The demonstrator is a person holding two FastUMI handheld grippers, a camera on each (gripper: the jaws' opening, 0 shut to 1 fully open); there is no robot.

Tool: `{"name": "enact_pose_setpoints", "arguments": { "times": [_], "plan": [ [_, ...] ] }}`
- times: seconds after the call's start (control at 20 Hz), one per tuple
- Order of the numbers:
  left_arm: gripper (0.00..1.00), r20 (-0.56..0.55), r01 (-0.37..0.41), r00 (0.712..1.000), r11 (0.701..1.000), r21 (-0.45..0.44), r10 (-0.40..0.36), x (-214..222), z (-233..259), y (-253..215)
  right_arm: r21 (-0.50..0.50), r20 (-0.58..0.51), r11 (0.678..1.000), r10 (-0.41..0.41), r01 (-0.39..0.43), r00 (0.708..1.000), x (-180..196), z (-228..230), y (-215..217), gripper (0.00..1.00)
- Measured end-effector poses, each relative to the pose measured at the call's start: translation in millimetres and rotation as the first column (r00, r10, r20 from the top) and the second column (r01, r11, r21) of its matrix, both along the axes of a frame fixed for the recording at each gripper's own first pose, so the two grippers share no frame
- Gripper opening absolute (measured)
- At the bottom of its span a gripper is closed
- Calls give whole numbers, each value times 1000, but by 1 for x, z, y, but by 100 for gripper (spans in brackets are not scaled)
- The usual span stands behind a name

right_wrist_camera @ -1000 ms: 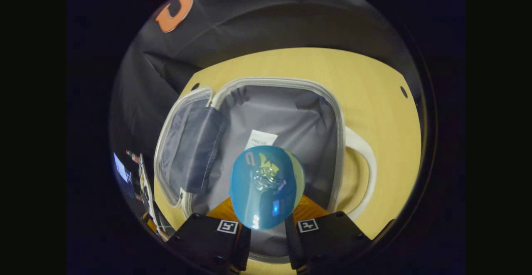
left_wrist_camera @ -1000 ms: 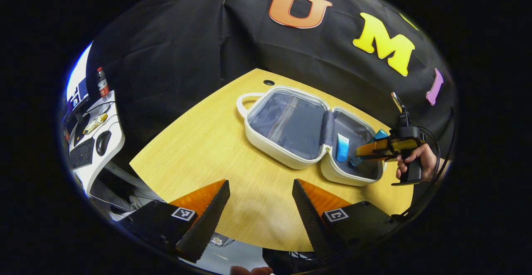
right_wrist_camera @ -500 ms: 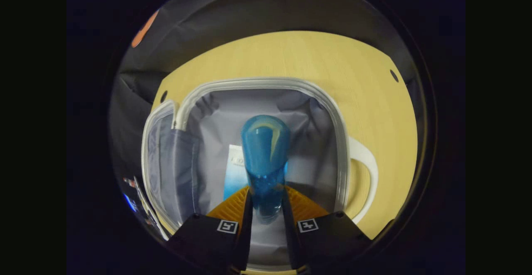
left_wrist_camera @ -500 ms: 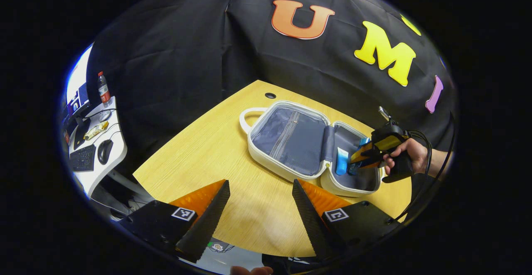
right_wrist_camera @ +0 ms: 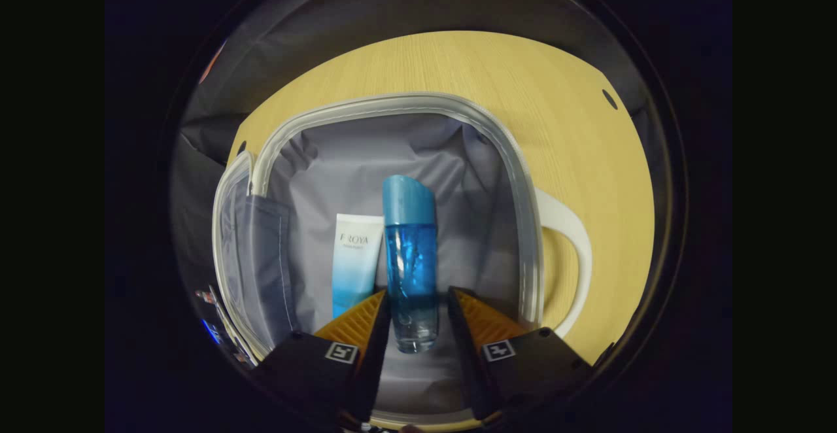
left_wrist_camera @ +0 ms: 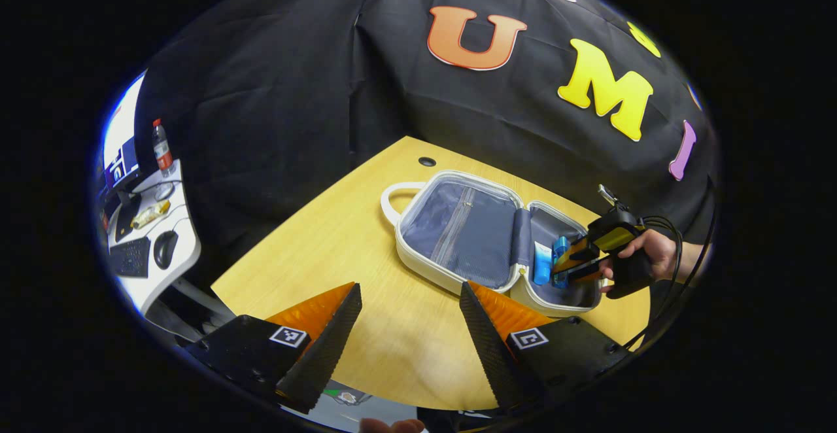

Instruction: First open the suitcase, pack the skin care products into it, and then close the suitcase.

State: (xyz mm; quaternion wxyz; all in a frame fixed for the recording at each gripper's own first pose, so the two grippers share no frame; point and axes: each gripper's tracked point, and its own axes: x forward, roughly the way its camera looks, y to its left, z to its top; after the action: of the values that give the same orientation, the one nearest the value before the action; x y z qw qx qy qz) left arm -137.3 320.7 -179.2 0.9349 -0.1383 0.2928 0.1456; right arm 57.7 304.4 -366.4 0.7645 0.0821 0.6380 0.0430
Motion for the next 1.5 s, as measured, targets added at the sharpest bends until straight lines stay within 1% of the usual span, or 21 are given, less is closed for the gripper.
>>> {"name": "enact_pose_setpoints", "arguments": {
  "times": [0.15, 0.25, 0.3, 0.35, 0.45, 0.5, 0.55, 0.6, 0.65, 0.7, 0.75, 0.9, 1.05, 1.1, 1.15, 1.2, 1.3, 1.35, 1.4, 1.45, 1.5],
  "plan": [
    [96, 96, 36, 995, 997, 71, -42, 19, 12, 19, 8, 71, 999, 53, -53, 996, -14, 33, -7, 68],
    [96, 186, 58, 980, 996, 60, -69, 39, 18, 28, 18, 150, 995, 92, -96, 984, -22, 63, -16, 70],
    [96, 229, 68, 971, 997, 33, -74, 53, 18, 33, 46, 186, 995, 83, -93, 979, -28, 80, -17, 75],
    [96, 264, 70, 962, 998, -6, -66, 64, 16, 39, 71, 225, 993, 74, -92, 972, -34, 98, -21, 75],
    [96, 325, 52, 946, 993, -105, -15, 92, 7, 59, 106, 292, 985, 98, -134, 951, -50, 128, -31, 75],
    [96, 343, 40, 939, 985, -168, 20, 107, -1, 69, 113, 320, 980, 120, -164, 940, -60, 142, -38, 75],
    [96, 353, 35, 934, 970, -240, 54, 118, -10, 78, 106, 345, 977, 137, -184, 928, -68, 154, -50, 75],
    [96, 352, 34, 932, 947, -320, 85, 129, -20, 85, 94, 370, 976, 147, -194, 918, -73, 164, -61, 70],
    [96, 341, 35, 933, 916, -400, 113, 141, -32, 91, 87, 389, 977, 149, -197, 909, -78, 173, -71, 75],
    [96, 307, 30, 943, 886, -463, 128, 150, -46, 93, 86, 402, 978, 140, -189, 905, -83, 183, -82, 75],
    [95, 270, 13, 952, 864, -504, 143, 160, -64, 99, 96, 409, 981, 117, -170, 905, -86, 191, -91, 76],
    [95, 205, -28, 962, 809, -587, 181, 189, -97, 112, 116, 422, 987, 49, -107, 905, -87, 206, -114, 76],
    [95, 146, -47, 973, 771, -636, 180, 205, -119, 114, 101, 473, 992, 21, -78, 881, -81, 224, -130, 76],
    [82, 135, -46, 976, 768, -639, 171, 209, -123, 112, 100, 491, 992, 16, -74, 871, -80, 228, -132, 76],
    [92, 125, -55, 977, 771, -634, 173, 212, -125, 113, 101, 510, 992, 14, -76, 860, -77, 233, -132, 76],
    [69, 98, -80, 979, 778, -623, 180, 218, -130, 116, 99, 531, 992, 14, -79, 847, -76, 240, -133, 76],
    [62, 77, -76, 984, 767, -637, 161, 223, -129, 108, 95, 571, 991, 19, -90, 821, -74, 250, -132, 76],
    [43, 68, -71, 986, 762, -643, 149, 226, -129, 104, 97, 584, 991, 18, -92, 811, -73, 254, -134, 76],
    [41, 55, -77, 988, 765, -640, 145, 229, -134, 102, 96, 592, 991, 18, -93, 806, -73, 256, -134, 76],
    [32, 44, -81, 989, 761, -643, 142, 229, -133, 101, 90, 595, 991, 23, -95, 804, -74, 257, -137, 76],
    [17, 65, -72, 987, 761, -644, 149, 232, -127, 102, 72, 610, 993, 32, -95, 792, -74, 260, -142, 76]
  ]
}}
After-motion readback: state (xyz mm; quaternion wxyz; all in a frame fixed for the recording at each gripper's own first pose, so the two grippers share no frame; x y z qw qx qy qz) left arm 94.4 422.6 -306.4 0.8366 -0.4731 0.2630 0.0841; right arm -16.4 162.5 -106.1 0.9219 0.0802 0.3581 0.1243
